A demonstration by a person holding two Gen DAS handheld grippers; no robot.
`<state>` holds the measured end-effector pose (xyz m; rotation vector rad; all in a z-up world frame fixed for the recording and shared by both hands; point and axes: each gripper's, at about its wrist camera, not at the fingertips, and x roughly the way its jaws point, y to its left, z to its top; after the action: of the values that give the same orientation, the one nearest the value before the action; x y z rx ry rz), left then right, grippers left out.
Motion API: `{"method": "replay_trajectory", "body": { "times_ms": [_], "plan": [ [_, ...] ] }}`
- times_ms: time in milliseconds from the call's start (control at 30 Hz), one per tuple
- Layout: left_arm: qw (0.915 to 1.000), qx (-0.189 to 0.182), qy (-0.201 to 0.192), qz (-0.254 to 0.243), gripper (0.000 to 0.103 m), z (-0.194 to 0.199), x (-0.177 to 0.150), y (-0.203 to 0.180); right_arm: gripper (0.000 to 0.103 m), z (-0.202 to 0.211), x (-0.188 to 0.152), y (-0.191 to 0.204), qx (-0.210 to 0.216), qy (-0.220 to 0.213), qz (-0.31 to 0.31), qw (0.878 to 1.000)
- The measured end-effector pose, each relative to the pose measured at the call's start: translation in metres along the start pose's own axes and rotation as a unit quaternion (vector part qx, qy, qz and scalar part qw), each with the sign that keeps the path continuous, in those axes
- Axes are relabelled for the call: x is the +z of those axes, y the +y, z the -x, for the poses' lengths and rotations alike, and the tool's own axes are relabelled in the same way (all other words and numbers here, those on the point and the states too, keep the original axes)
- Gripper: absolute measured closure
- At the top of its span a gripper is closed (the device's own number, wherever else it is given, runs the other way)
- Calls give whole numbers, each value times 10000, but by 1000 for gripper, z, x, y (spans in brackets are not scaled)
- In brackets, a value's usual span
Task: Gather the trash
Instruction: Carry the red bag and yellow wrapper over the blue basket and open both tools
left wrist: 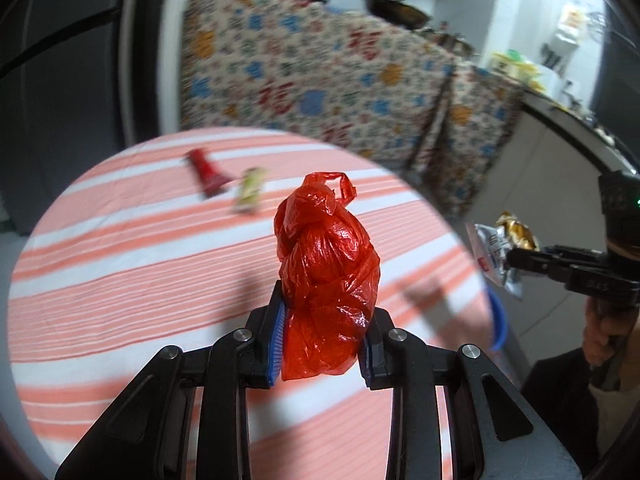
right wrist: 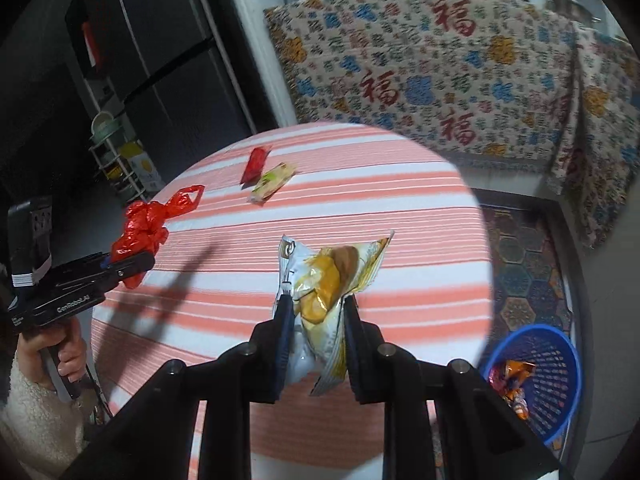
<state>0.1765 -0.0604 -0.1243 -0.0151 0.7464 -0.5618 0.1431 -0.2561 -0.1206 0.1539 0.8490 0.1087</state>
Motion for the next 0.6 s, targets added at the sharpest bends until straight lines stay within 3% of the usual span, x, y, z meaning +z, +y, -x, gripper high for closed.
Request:
{"method": "replay_trajectory", "body": {
  "times_ms": [167, 367, 600],
  "plan": [
    [9978, -620, 58, -247, 74, -16, 13, -76, 79, 51, -16, -54, -569, -240, -313, 9976],
    [9873, -1350, 432, -721, 74, -64, 20, -176, 79, 80, -35, -126, -1287, -279, -718, 9887],
    [9759, -1753, 881, -954, 74, -132, 15, -264, 79, 90, -57, -195, -1713, -227, -1173, 9780]
  ]
}}
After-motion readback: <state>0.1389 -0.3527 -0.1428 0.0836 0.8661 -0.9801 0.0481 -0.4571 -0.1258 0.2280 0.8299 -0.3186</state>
